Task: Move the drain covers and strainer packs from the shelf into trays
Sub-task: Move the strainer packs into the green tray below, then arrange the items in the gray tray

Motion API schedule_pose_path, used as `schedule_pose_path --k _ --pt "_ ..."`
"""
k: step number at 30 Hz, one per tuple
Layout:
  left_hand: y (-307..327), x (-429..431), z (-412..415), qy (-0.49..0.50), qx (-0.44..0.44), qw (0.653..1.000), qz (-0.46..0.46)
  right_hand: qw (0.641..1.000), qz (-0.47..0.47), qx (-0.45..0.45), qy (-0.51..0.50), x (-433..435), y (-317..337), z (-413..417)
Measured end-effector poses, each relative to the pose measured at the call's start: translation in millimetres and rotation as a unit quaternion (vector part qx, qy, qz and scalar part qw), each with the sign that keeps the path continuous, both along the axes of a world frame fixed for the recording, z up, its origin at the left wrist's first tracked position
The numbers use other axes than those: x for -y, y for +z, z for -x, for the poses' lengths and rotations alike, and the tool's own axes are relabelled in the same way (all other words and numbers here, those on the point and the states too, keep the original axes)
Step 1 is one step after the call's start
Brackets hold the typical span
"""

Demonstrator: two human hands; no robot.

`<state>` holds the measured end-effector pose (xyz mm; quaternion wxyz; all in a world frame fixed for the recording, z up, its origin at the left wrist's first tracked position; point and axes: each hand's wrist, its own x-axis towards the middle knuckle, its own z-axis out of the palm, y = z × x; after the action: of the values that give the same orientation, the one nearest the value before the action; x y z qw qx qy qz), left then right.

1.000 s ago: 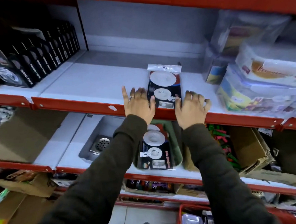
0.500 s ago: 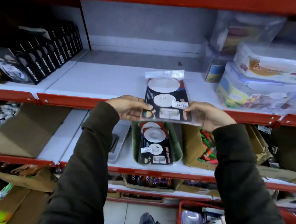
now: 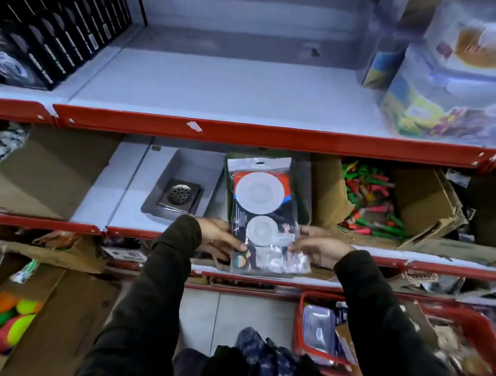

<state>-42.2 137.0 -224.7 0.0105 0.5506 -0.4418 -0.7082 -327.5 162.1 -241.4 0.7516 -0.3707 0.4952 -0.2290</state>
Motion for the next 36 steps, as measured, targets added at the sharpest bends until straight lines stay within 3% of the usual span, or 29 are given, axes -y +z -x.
schedule_pose_path --k 2,4,6,8,10,12,15,19,21,22,23,25,30,36 --pt "-5 13 8 0.097 -0.007 0.995 0.037 0.991 0.003 -0.022 -0.131 15 1 -7" --pt "-7 25 19 0.171 0.010 0.982 0.082 0.971 0.051 -0.133 -0.190 30 3 -16" --pt "-10 36 28 0.202 0.046 0.972 0.107 0.932 0.114 -0.298 -0.170 41 1 -24" --pt "-14 42 31 0.173 0.120 0.968 0.139 0.882 0.149 -0.441 -0.078 44 0 -28" --pt "-21 43 25 0.117 0.220 0.946 0.208 0.828 0.161 -0.537 -0.015 40 2 -31" --pt "-26 43 14 0.147 0.219 0.934 0.240 0.789 0.192 -0.583 -0.031 38 5 -38" --pt "-27 44 -9 0.241 0.137 0.937 0.214 0.804 0.261 -0.531 -0.068 46 12 -60" --pt "-31 64 -51 0.279 0.123 0.920 0.247 0.883 0.277 -0.371 -0.074 69 20 -122" --pt "-36 77 -75 0.297 0.129 0.916 0.236 0.959 0.147 -0.197 -0.138 84 24 -162" --pt "-39 85 -90 0.320 0.118 0.914 0.220 0.980 0.055 -0.092 -0.165 91 25 -185" --pt "-39 89 -100 0.346 0.101 0.910 0.203 0.982 -0.014 -0.009 -0.187 96 26 -201" --pt "-45 102 -122 0.382 0.094 0.903 0.174 0.973 -0.085 0.060 -0.208 109 17 -231" --pt "-73 131 -149 0.372 0.080 0.921 0.088 0.944 -0.168 0.051 -0.279 133 -17 -289" --pt "-98 137 -152 0.328 0.100 0.937 0.059 0.933 -0.159 -0.053 -0.318 146 -66 -314"
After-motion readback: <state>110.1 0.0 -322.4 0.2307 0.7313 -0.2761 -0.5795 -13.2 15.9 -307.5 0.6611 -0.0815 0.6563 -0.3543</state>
